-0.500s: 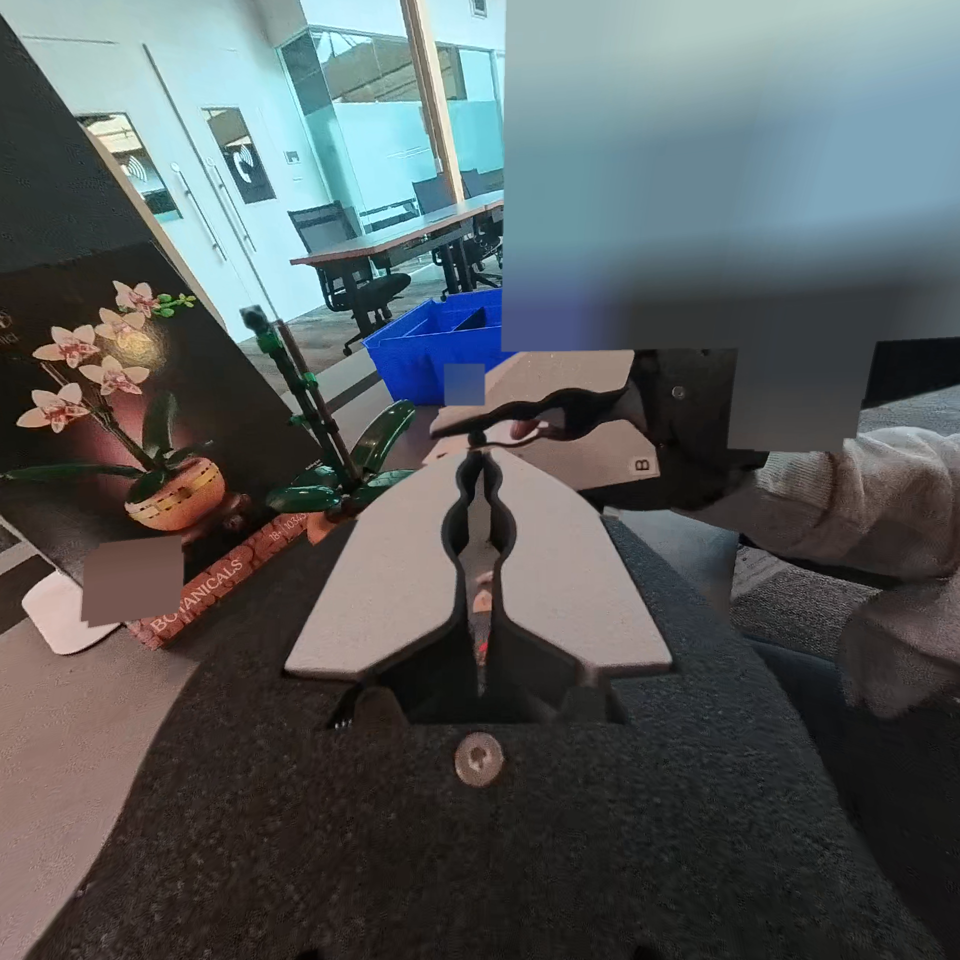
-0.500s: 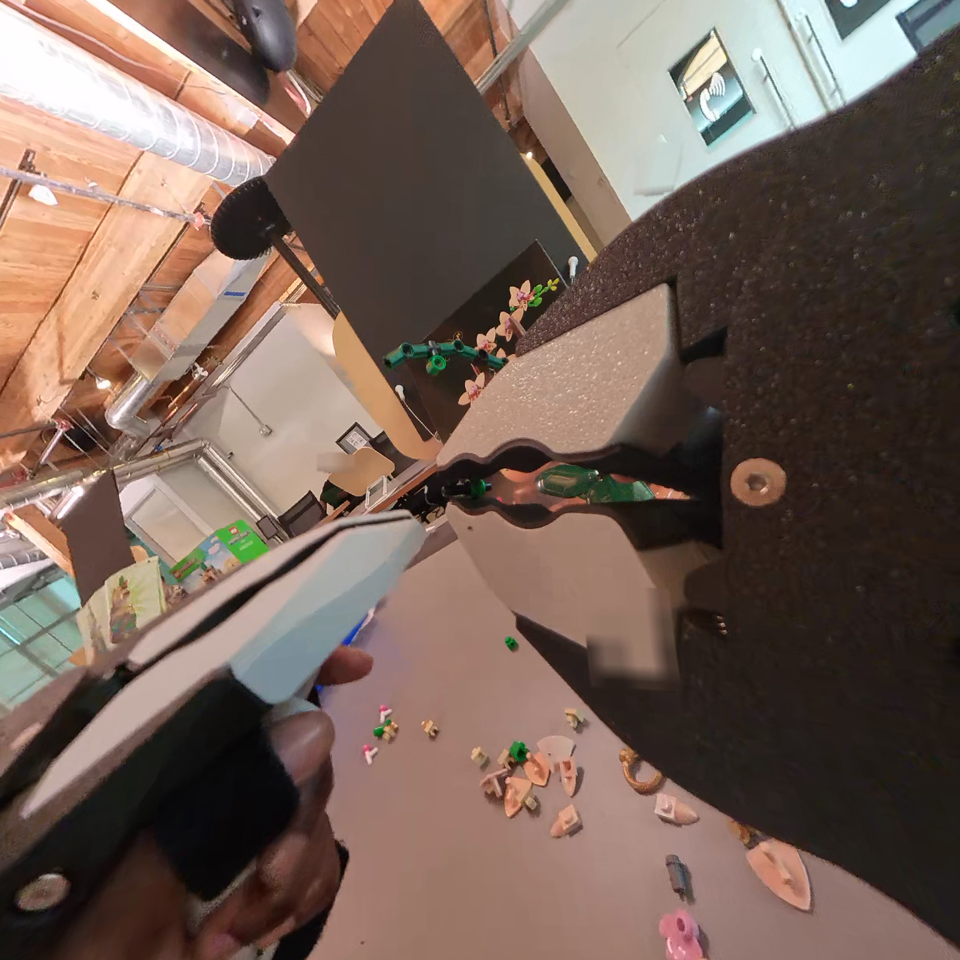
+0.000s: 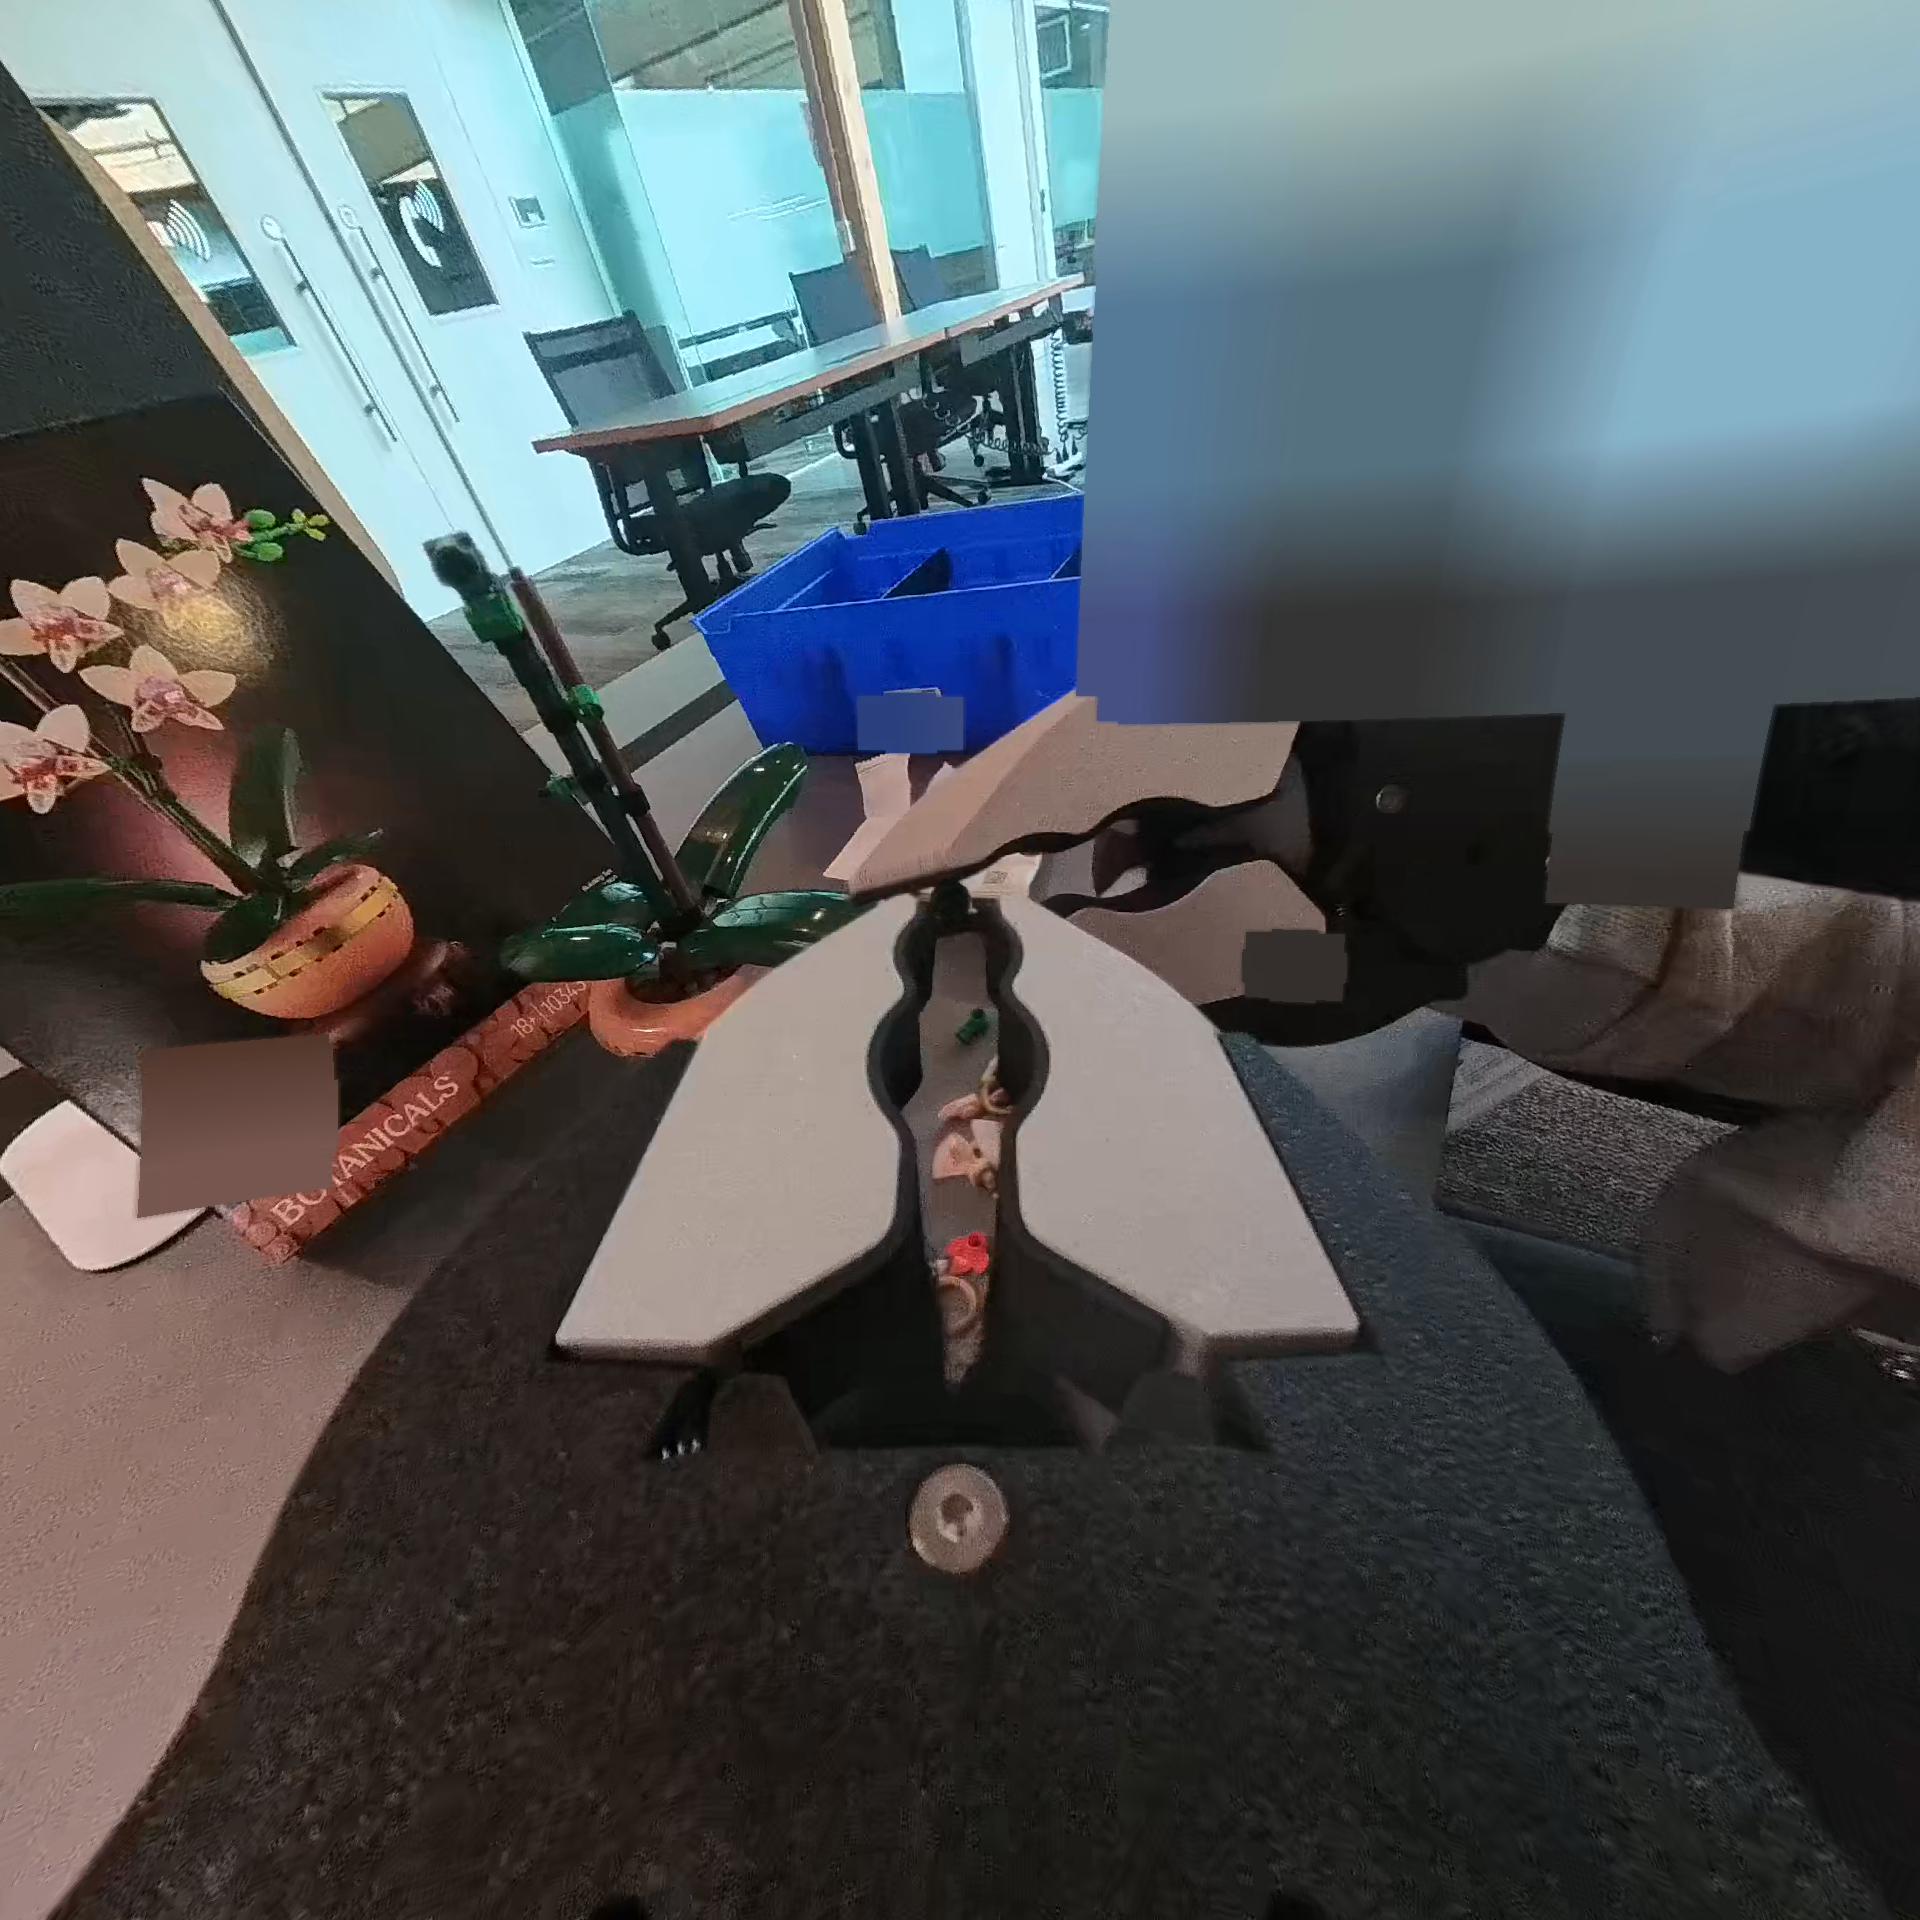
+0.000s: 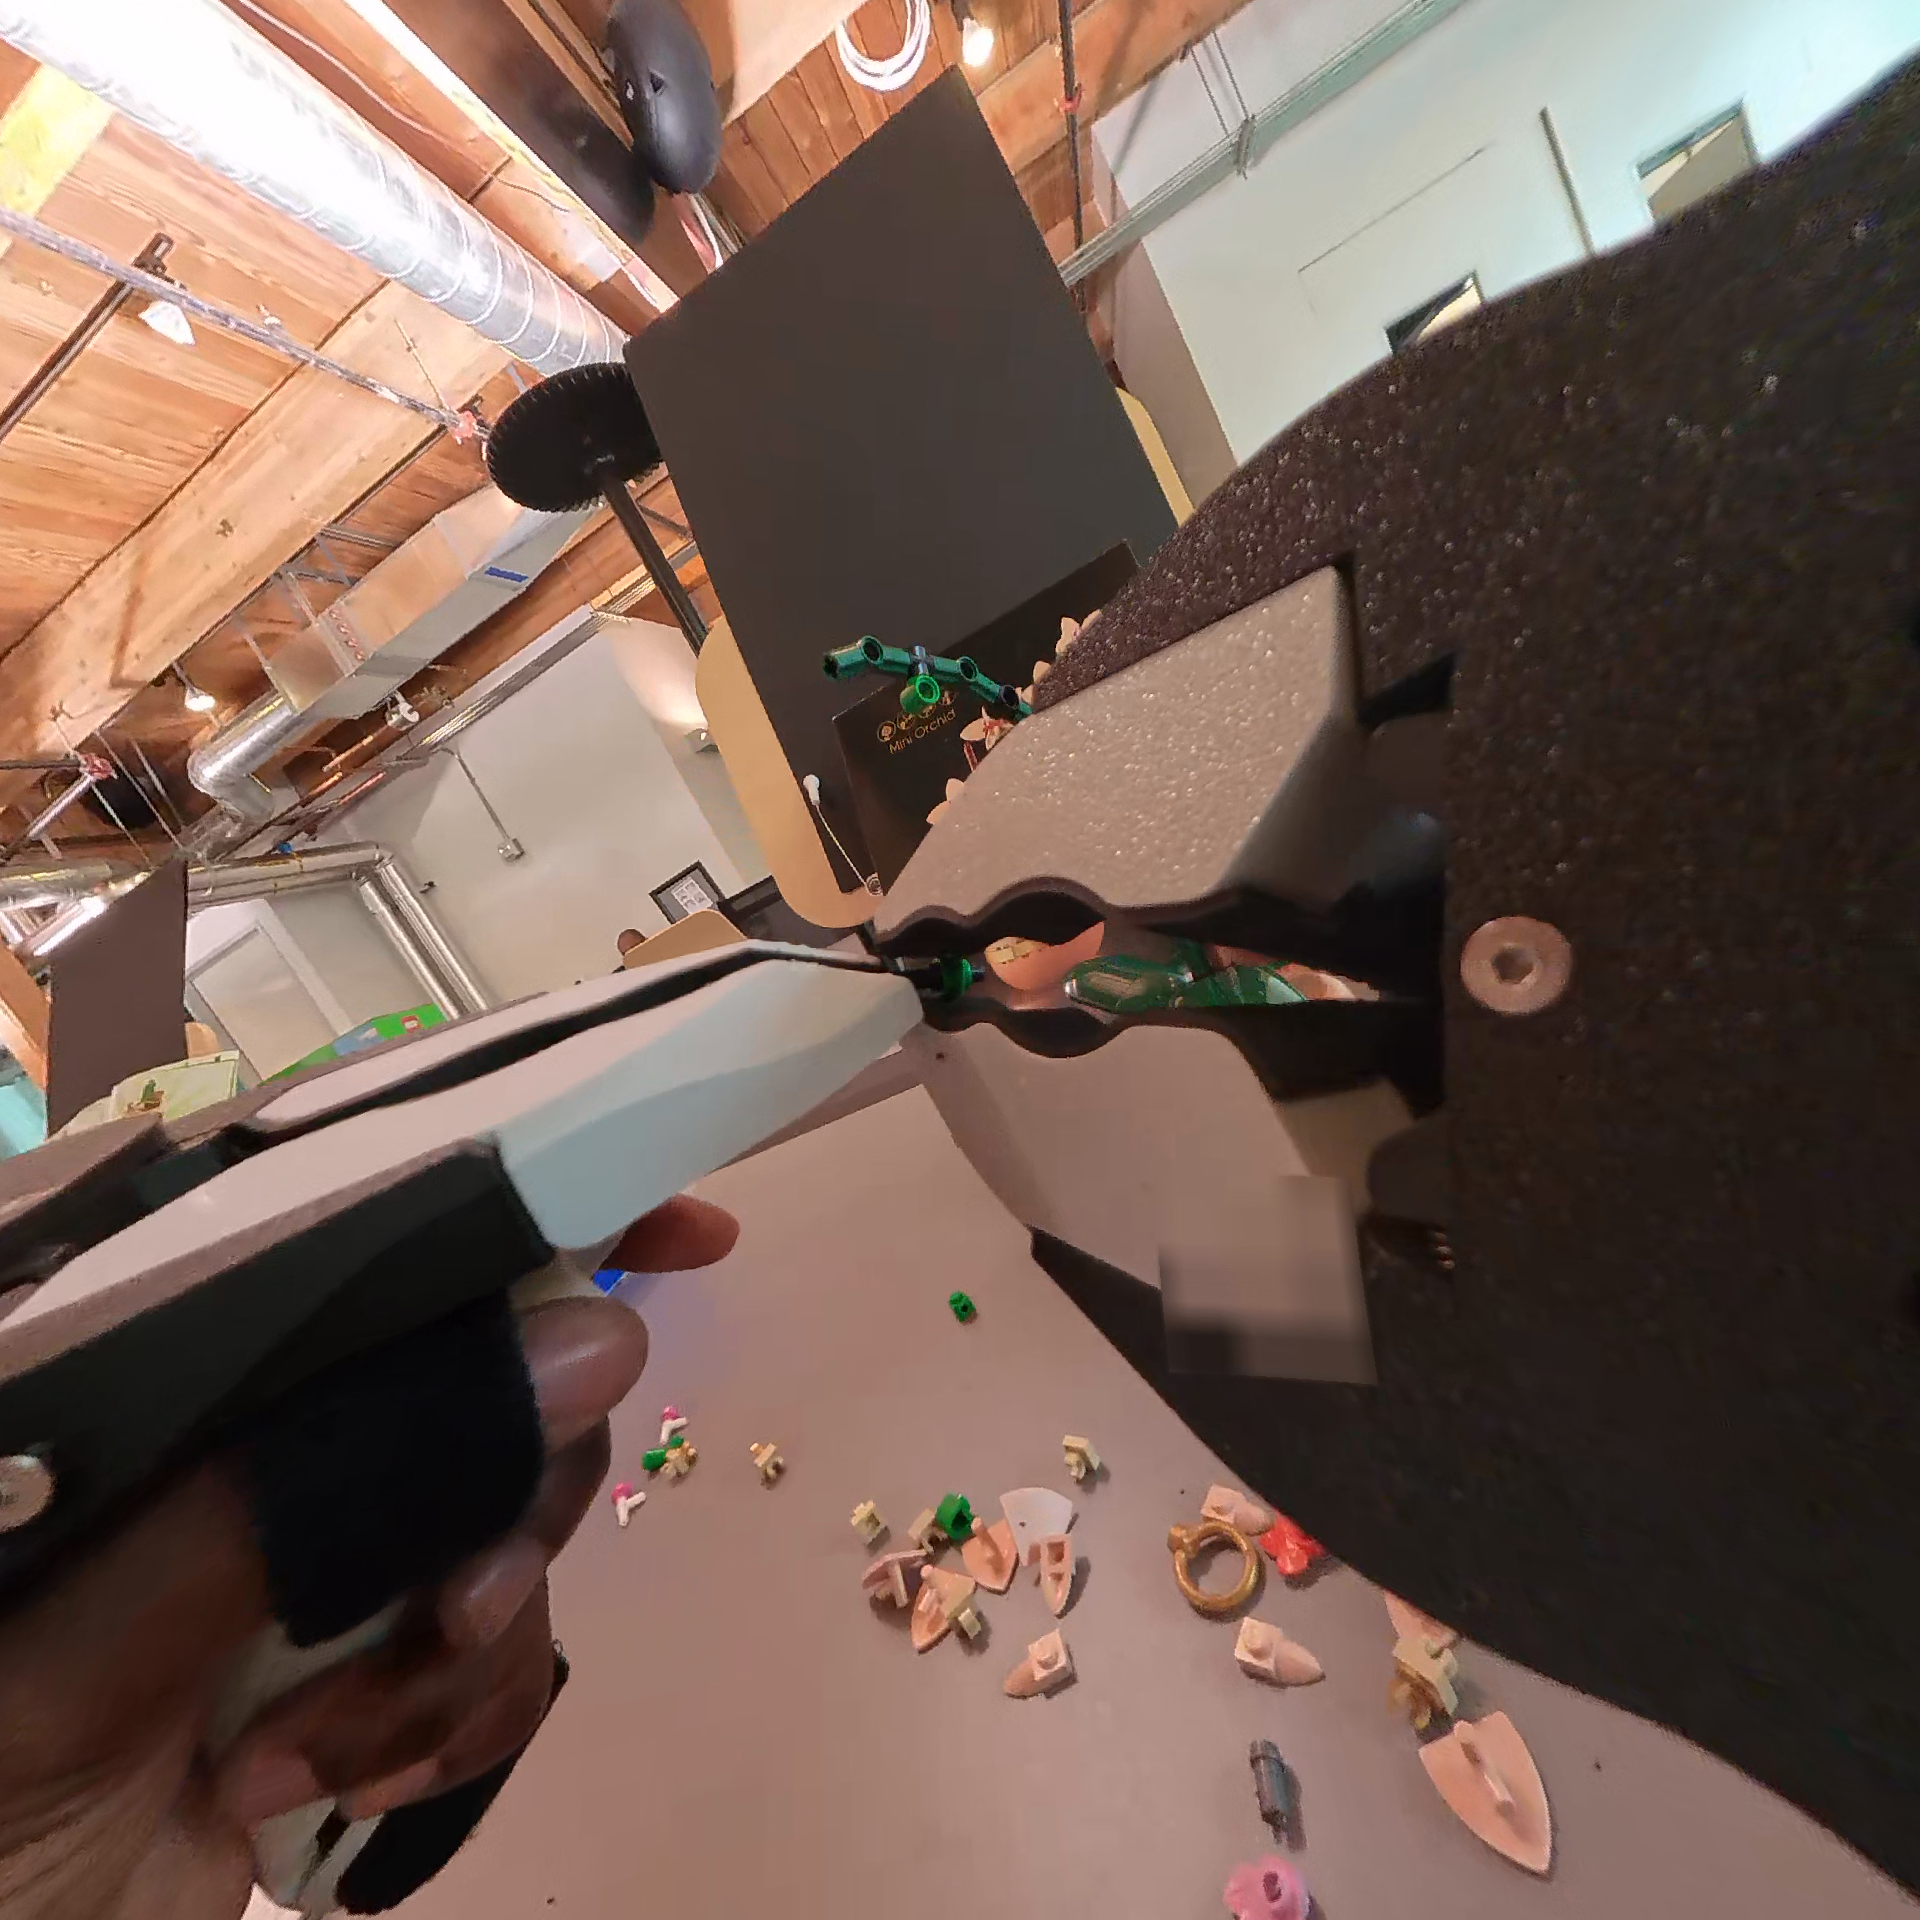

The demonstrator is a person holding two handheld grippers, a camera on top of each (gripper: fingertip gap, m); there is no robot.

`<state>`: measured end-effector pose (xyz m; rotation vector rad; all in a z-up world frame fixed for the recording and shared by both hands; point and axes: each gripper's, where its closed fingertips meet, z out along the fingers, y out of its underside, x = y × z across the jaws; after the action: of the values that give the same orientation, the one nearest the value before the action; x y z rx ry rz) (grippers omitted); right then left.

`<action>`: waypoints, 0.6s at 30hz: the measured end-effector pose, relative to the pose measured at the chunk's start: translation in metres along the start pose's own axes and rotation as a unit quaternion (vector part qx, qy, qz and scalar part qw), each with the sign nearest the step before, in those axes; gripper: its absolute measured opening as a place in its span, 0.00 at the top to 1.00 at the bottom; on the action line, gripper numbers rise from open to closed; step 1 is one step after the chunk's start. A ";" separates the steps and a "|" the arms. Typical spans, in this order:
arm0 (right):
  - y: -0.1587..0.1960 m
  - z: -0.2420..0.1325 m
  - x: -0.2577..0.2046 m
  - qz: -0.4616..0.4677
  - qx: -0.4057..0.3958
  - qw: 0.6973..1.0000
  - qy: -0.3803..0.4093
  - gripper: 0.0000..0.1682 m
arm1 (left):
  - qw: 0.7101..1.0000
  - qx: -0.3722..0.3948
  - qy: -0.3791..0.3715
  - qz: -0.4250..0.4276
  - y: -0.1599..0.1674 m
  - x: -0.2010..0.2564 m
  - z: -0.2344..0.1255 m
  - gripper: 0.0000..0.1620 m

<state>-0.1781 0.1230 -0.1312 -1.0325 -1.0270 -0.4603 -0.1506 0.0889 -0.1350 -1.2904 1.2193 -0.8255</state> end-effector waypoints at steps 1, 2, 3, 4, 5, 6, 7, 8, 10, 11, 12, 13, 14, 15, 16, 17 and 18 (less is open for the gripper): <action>0.000 0.000 -0.001 -0.003 -0.003 1.000 0.000 0.96 | 1.000 0.000 0.001 -0.003 0.001 0.000 0.000 0.95; 0.000 0.001 -0.001 -0.007 -0.005 1.000 0.000 0.96 | 1.000 -0.001 0.001 -0.005 0.001 0.000 0.000 0.94; 0.000 0.001 -0.001 -0.012 -0.006 1.000 0.000 0.96 | 1.000 -0.002 0.000 -0.008 0.002 -0.001 0.000 0.94; 0.001 0.002 -0.001 -0.017 -0.009 1.000 0.002 0.96 | 1.000 -0.004 0.000 -0.014 0.002 -0.002 0.000 0.94; 0.001 0.002 -0.002 -0.024 -0.015 1.000 0.004 0.96 | 1.000 -0.006 -0.002 -0.019 0.003 -0.002 0.001 0.94; 0.002 0.003 -0.002 -0.035 -0.020 0.999 0.009 0.96 | 1.000 -0.006 -0.001 -0.022 0.004 -0.002 0.001 0.94; 0.002 0.003 -0.001 -0.047 -0.022 0.999 0.016 0.96 | 1.000 -0.003 -0.001 -0.023 0.004 -0.002 0.002 0.95; 0.002 0.003 0.000 -0.054 -0.027 0.998 0.021 0.96 | 1.000 0.001 -0.001 -0.023 0.004 -0.002 0.002 0.95; 0.000 0.004 -0.002 -0.040 -0.025 0.999 0.017 0.96 | 1.000 0.010 -0.004 -0.018 0.005 -0.002 0.005 0.97; 0.001 0.004 -0.003 -0.039 -0.026 0.999 0.017 0.96 | 1.000 0.011 -0.006 -0.014 0.006 -0.002 0.006 0.97; 0.002 0.004 -0.004 -0.045 -0.026 0.999 0.014 0.96 | 1.000 0.010 -0.003 -0.013 0.006 -0.002 0.006 0.98; 0.001 0.004 -0.003 -0.042 -0.022 0.999 0.016 0.96 | 1.000 0.011 0.001 -0.013 0.006 -0.002 0.006 0.98; 0.000 0.004 -0.003 -0.031 -0.016 0.999 0.015 0.96 | 1.000 0.015 0.002 -0.010 0.004 -0.001 0.005 0.99; -0.001 0.004 -0.002 -0.021 -0.011 1.000 0.013 0.96 | 1.000 0.019 0.001 -0.004 0.003 -0.001 0.004 0.99; -0.002 0.003 -0.002 -0.015 -0.006 1.000 0.009 0.96 | 1.000 0.023 0.001 0.000 0.001 0.000 0.003 0.99; -0.003 0.003 0.000 -0.005 0.000 1.000 0.006 0.96 | 1.000 0.030 0.003 0.000 -0.002 0.000 0.002 0.99; -0.002 0.002 0.002 0.008 0.003 1.000 0.007 0.96 | 0.999 0.040 0.007 -0.006 -0.005 0.000 0.000 0.99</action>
<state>-0.1795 0.1244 -0.1280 -1.0307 -1.0057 -0.4513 -0.1496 0.0882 -0.1303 -1.2310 1.1797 -0.8850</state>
